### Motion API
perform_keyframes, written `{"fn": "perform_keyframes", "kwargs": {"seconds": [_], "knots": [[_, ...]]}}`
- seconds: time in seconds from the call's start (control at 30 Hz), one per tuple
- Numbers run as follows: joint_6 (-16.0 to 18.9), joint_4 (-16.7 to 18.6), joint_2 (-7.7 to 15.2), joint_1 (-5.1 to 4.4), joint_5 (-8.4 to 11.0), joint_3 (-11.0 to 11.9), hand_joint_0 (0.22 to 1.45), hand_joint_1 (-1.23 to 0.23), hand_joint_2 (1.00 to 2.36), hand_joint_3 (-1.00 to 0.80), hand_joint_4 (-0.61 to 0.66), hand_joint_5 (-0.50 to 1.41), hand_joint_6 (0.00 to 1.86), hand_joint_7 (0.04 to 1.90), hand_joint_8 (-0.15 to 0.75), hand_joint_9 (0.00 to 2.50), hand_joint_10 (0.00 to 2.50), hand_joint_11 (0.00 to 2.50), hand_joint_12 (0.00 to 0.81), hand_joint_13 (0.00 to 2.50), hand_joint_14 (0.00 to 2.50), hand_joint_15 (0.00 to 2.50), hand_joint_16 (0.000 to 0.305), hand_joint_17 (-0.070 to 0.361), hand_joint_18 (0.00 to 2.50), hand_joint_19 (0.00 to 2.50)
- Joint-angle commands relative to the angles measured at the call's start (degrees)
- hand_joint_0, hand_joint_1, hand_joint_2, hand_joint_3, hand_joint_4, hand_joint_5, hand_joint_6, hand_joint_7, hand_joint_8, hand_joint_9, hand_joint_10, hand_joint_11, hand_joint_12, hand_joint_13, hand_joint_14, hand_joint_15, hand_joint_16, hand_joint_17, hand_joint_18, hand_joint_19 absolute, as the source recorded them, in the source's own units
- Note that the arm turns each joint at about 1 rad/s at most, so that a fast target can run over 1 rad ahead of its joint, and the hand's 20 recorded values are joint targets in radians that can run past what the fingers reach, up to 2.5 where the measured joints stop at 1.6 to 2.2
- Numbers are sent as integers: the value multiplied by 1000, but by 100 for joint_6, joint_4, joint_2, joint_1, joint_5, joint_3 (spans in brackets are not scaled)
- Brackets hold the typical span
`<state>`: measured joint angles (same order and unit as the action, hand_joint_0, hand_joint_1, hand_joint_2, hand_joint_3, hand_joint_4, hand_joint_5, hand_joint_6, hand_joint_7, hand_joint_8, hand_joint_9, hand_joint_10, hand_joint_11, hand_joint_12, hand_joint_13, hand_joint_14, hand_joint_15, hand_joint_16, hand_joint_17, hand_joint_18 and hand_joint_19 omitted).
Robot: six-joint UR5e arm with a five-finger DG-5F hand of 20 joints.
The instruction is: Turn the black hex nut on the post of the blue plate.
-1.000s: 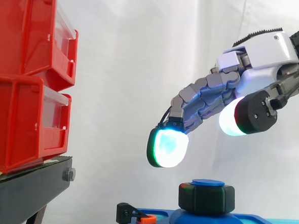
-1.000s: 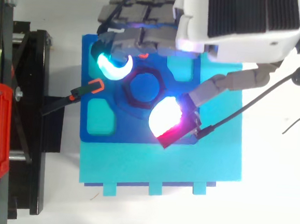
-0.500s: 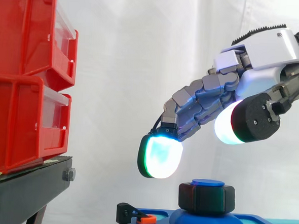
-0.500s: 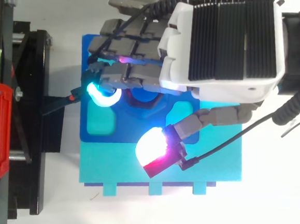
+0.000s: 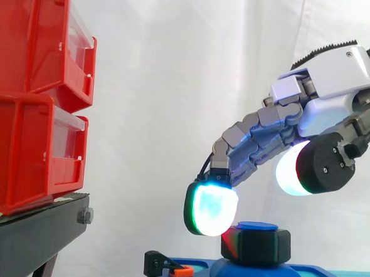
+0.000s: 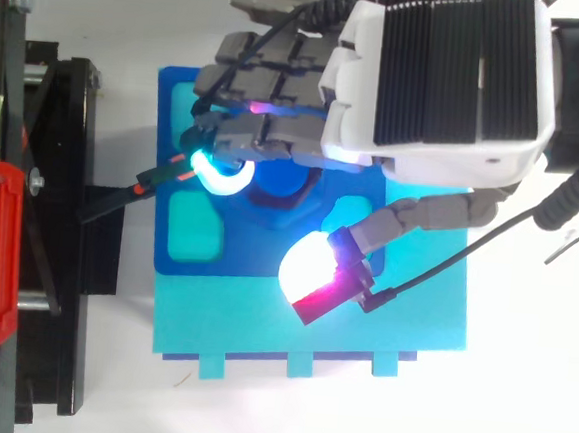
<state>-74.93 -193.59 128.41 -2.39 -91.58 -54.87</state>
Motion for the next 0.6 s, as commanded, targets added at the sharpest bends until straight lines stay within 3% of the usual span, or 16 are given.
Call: {"fn": "perform_keyframes", "kwargs": {"seconds": [0.0,0.33,0.57], "knots": [[-4,-56,0,37,-9,2,465,-401,1000,-500,222,-188,502,788,259,375,0,0,379,306,0,0,57,128,123,0],[-101,-56,0,168,-123,2,466,-399,1000,-500,219,-189,502,790,260,377,0,0,379,307,1,0,57,128,123,0],[-294,-65,0,406,-396,-24,466,-398,1000,-500,222,-189,502,791,262,376,0,0,379,309,0,0,57,127,125,0]]}}
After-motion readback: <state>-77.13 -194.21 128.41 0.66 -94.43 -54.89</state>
